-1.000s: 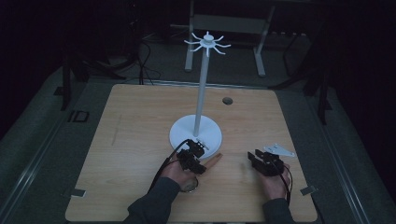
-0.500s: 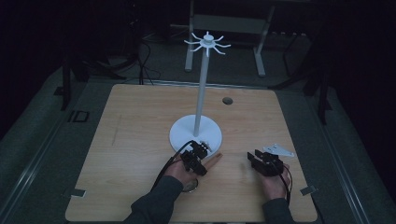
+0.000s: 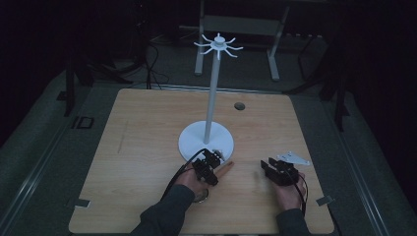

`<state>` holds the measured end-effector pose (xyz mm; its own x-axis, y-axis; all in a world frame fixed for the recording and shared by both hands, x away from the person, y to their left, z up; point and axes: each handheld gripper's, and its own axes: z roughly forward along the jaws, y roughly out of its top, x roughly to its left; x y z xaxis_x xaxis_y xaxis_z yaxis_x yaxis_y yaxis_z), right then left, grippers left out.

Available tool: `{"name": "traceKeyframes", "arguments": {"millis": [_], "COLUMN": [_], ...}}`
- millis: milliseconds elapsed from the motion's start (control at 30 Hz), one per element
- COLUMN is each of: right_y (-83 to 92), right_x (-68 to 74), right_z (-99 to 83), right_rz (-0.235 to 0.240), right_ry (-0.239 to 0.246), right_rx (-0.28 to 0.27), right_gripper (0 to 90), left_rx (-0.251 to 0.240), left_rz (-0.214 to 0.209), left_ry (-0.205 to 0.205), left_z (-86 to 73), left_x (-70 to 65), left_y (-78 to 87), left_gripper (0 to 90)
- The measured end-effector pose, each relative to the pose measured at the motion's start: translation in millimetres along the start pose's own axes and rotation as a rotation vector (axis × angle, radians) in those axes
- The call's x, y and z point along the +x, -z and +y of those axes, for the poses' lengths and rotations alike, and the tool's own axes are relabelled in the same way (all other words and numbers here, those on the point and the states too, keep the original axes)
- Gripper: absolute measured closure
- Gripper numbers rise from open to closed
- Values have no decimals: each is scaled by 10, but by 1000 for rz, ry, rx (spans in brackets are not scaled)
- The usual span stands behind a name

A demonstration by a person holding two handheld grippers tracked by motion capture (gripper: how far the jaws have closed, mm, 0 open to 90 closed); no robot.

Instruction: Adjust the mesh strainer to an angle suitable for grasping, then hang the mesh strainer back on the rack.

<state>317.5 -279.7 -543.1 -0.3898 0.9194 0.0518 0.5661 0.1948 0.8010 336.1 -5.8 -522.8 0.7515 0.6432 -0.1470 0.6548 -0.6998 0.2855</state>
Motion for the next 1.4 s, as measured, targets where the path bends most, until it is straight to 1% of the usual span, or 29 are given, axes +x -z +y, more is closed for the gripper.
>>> {"name": "traceKeyframes", "arguments": {"millis": [133,167,267,300,367,467,533,600,633,667,767,833,867,967,1200,1333,1400], "right_y": [-1,-2,-2,-3,1,1,0,-1,0,0,-1,-4,-4,-6,-1,-5,-6], "right_x": [0,2,3,3,3,-2,0,0,3,3,4,7,8,7,5,15,14], "right_z": [0,0,-1,-1,0,-1,-1,-1,0,0,-2,-3,-3,-6,-5,-7,-7], "right_rz": [-1,-1,0,0,0,-1,-2,-2,-2,-1,-1,-2,-2,-2,-2,-6,-6], "right_ry": [0,0,2,3,2,2,1,2,2,2,2,5,3,3,-1,7,8], "right_rx": [0,1,2,0,-1,-3,-2,-2,-2,-2,-2,-1,0,0,-4,-3,-4], "right_gripper": [603,603,603,604,604,604,604,604,604,604,604,604,604,604,603,600,598], "left_rx": [26,28,30,29,22,17,-1,-4,-16,-27,-38,-54,-74,-87,-137,-175,-178], "left_rz": [-3,3,13,27,26,34,34,33,31,36,37,40,42,48,57,58,61], "left_ry": [7,0,-2,-11,-6,-15,-14,-14,-15,-12,-9,-9,-5,-5,18,34,32], "left_z": [29,33,32,27,17,8,0,-1,-8,-13,-20,-27,-36,-44,-68,-78,-78], "left_x": [-3,-4,-15,-12,-8,-9,-19,-19,-16,-13,-8,4,14,30,64,72,74], "left_y": [-12,-9,-5,3,14,30,60,75,101,122,146,177,212,246,336,387,398], "left_gripper": [665,670,681,687,688,689,689,689,689,689,689,689,689,689,689,689,689]}}
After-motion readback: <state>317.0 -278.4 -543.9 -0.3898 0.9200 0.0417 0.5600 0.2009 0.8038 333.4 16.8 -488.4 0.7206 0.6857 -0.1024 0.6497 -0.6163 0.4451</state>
